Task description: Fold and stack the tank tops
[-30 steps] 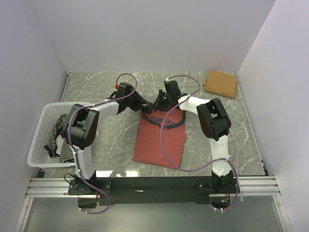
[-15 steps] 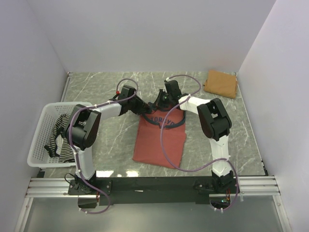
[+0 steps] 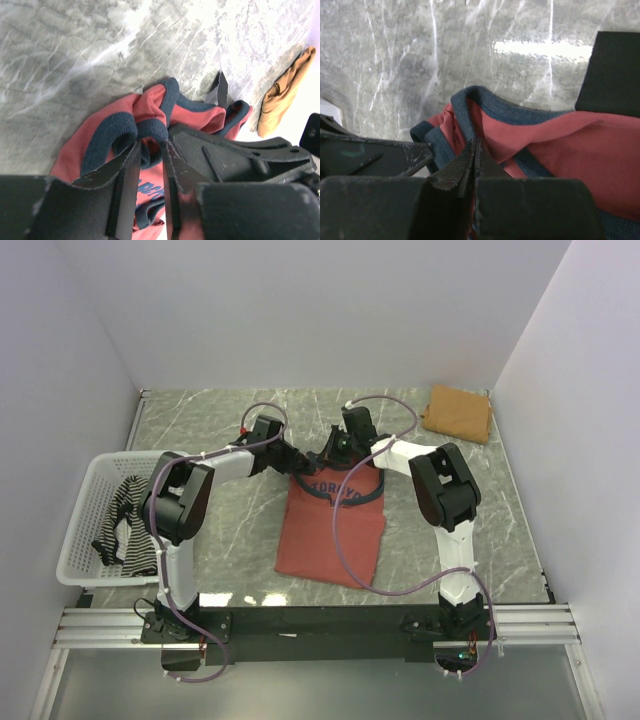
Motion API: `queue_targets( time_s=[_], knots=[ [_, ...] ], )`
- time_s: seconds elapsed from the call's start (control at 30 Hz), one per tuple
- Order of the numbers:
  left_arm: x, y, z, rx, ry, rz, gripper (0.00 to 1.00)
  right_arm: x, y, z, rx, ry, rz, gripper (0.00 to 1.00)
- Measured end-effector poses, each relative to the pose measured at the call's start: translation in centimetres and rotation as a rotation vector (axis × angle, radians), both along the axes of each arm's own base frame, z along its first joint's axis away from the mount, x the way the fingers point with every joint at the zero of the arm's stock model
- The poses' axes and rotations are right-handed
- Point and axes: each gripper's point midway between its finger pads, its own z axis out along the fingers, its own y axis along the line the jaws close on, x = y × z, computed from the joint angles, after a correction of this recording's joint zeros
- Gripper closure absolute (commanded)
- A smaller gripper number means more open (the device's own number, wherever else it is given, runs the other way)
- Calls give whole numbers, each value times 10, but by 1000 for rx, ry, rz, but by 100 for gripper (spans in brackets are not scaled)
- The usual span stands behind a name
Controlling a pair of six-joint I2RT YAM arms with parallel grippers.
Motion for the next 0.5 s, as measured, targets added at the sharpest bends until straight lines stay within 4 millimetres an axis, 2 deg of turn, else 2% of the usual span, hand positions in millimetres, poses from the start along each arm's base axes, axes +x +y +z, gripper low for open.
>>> queue_targets(
  time_s=[0.2, 0.33, 0.37, 0.47, 0.5],
  knots=[
    [4, -2, -7, 4, 10, 1, 80, -2, -3, -3, -3, 7, -3, 100],
    [11, -5, -8, 6, 1, -4, 92, -4, -4, -4, -5, 11, -4, 100],
    [13, -5, -8, 8, -1, -6, 99, -4, -5, -4, -5, 11, -5, 100],
    [20, -8, -3, 16, -19, -20, 100, -3, -6, -1, -3, 7, -8, 100],
    [24, -10, -1, 20, -31, -26, 100, -2, -7, 1, -2, 4, -11, 91]
  ],
)
